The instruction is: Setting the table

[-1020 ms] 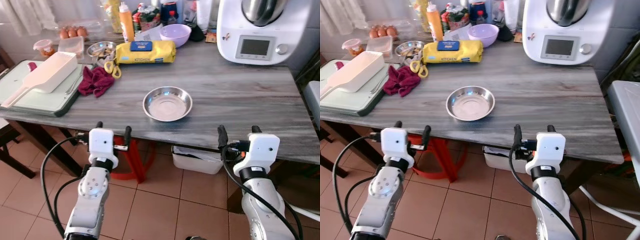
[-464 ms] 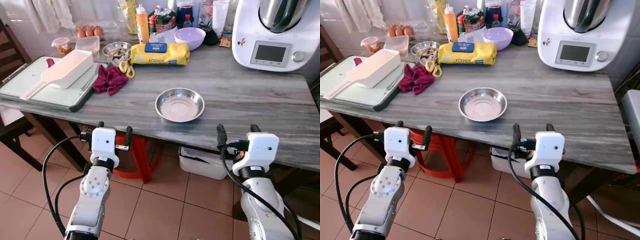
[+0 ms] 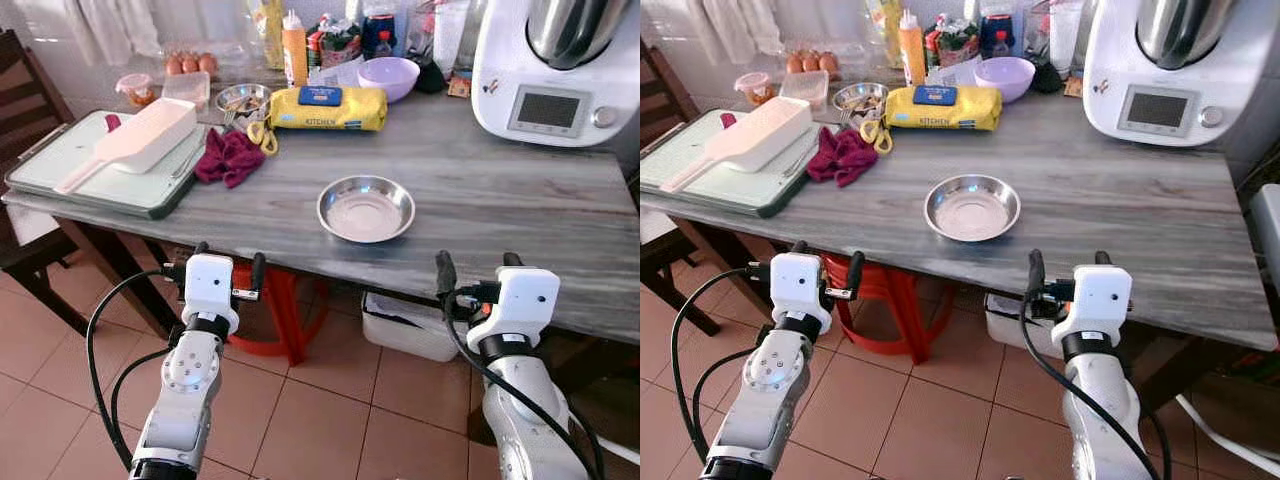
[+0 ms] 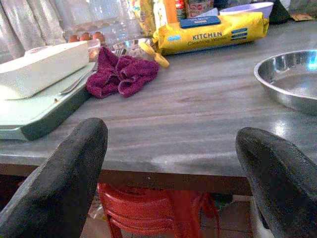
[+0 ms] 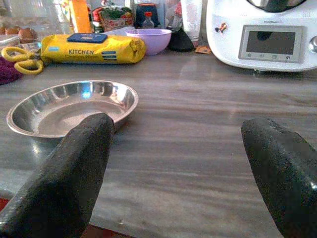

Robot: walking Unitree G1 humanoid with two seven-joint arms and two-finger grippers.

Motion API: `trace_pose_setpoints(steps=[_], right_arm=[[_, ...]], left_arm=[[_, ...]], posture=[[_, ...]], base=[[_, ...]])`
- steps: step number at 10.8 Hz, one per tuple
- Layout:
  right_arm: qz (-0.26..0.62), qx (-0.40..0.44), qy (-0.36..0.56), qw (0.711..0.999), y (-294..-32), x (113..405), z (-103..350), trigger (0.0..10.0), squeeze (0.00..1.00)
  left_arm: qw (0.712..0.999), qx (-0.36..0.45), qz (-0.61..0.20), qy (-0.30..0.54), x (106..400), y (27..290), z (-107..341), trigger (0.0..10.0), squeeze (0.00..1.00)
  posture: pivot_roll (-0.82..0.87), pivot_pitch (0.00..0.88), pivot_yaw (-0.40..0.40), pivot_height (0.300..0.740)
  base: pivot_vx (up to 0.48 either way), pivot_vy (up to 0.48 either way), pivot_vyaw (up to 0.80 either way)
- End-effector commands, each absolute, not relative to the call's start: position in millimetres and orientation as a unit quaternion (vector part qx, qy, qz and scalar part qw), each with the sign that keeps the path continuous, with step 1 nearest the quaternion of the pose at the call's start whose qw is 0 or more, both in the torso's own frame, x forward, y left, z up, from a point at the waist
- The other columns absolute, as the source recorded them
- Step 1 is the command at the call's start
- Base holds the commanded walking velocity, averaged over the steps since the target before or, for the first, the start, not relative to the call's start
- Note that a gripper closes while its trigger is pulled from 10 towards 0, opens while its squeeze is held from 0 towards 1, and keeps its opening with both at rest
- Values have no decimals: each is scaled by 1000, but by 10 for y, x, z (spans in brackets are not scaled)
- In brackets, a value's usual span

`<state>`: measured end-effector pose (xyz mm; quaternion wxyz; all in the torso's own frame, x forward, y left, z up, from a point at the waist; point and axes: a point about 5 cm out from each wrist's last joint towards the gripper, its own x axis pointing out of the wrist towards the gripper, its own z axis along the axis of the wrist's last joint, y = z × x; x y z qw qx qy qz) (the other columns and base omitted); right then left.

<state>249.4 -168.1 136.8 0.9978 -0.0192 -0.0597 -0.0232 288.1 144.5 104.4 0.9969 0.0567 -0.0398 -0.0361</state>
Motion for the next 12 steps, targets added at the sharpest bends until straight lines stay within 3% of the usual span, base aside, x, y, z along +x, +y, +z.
trace_pose_setpoints(steps=[1, 12], right_arm=[[-24, -12, -60, 998, -1671, 2498, 1360, 10000, 0], [-36, -1, -56, 998, -1686, 2498, 1333, 10000, 0]], left_arm=[[997, 62, -29, -34, 2886, 1482, 1035, 10000, 0], [996, 73, -29, -36, 2899, 1490, 1069, 10000, 0]], posture=[[-91, 78, 90, 740], [-85, 91, 99, 740]], base=[[-262, 0, 0], [-304, 0, 0]])
